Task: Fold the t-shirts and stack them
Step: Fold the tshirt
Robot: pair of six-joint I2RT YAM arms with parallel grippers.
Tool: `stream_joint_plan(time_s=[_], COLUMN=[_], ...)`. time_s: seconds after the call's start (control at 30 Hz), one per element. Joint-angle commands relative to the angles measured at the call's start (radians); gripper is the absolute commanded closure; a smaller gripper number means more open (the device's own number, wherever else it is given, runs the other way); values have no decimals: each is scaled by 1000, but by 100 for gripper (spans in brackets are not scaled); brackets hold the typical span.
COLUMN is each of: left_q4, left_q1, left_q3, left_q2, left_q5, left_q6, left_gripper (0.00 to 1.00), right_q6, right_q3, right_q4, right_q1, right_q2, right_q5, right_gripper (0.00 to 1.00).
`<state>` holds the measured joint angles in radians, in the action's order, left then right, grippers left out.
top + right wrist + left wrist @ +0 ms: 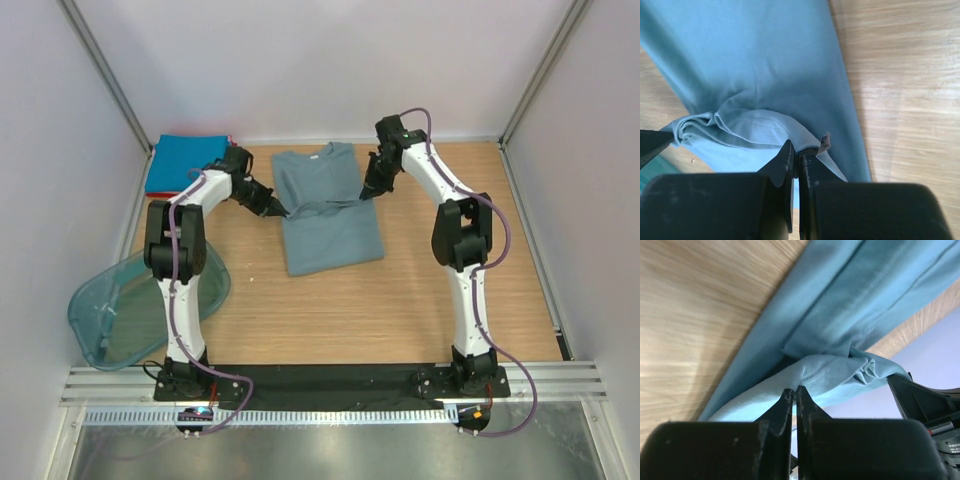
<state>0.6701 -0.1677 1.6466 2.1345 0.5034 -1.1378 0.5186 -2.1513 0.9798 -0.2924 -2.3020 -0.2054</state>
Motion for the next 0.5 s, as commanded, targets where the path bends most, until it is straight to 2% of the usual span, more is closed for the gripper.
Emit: stream_joint_plan(time_s=[0.0,0.2,0.27,0.3,0.33,0.4,0.47], left_q4=[-27,-27,-27,-27,-24,-4,9], left_q1=[16,22,23,23,27,30,33], left_q3=[48,79,88,93,97,113,124], left_q2=[30,61,62,62,62,59,47], left_q5=[32,26,18,15,14,7,-28], left_q6=[4,16,18,24,27,39,56], left_gripper=[100,100,100,99,96,85,82], right_q6=[3,-5,-11,-14,-18,-16,-9], right_q3=[-27,-44,-58,-79,-91,-113,-111], right_q4=[-49,-118,-124,-116,-110,-92,-90], right_q1=[10,12,10,13,16,24,27], right_q2=[-33,-66,-82,-88,-92,-97,-82], right_q5=[-20,-68,-77,-80,-86,-81,-83], right_gripper=[98,95,91,88,79,70,58])
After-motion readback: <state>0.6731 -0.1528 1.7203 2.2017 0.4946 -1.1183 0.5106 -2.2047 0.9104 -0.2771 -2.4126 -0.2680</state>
